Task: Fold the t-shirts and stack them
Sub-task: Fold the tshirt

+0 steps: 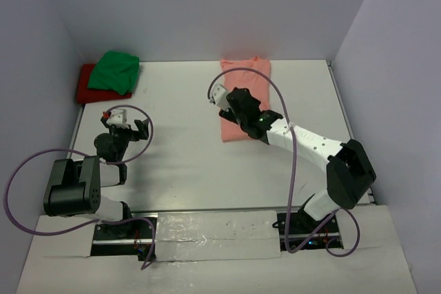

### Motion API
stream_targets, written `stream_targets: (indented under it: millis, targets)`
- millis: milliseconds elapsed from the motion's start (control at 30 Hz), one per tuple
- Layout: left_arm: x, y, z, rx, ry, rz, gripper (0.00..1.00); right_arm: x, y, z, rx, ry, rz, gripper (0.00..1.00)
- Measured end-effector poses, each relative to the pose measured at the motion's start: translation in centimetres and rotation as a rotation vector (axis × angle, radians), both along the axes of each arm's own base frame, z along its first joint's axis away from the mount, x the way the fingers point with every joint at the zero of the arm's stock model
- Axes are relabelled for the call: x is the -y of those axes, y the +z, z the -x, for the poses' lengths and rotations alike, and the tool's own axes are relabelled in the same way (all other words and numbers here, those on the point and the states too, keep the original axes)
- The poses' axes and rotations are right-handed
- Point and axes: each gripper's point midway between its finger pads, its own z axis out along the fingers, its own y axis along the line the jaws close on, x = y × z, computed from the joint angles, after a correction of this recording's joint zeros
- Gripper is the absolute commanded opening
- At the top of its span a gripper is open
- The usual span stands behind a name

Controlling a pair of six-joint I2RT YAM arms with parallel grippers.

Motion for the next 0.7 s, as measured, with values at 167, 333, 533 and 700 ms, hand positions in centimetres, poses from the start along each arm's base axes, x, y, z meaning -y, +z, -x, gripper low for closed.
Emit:
stream_targets:
  millis: [167, 333, 533, 700]
  targets:
    - [0.0, 0.0, 0.0, 0.000, 0.000, 0.000, 0.99, 1.2, -7.5, 4.8, -0.170, 0.080, 0.155, 0.65]
    - [0.0, 0.0, 0.0, 0.000, 0.000, 0.000, 0.99, 4.2, -13.1, 8.4, -0.300, 0.115, 0.326, 0.65]
    - [0.0, 0.0, 0.0, 0.000, 0.000, 0.000, 0.99, 5.4, -15.4, 9.3, -0.328, 0.135, 0.429, 0.65]
    - [0.0, 0.0, 0.0, 0.000, 0.000, 0.000, 0.99, 4.5, -15.3, 8.3, -0.273, 0.142, 0.436, 0.65]
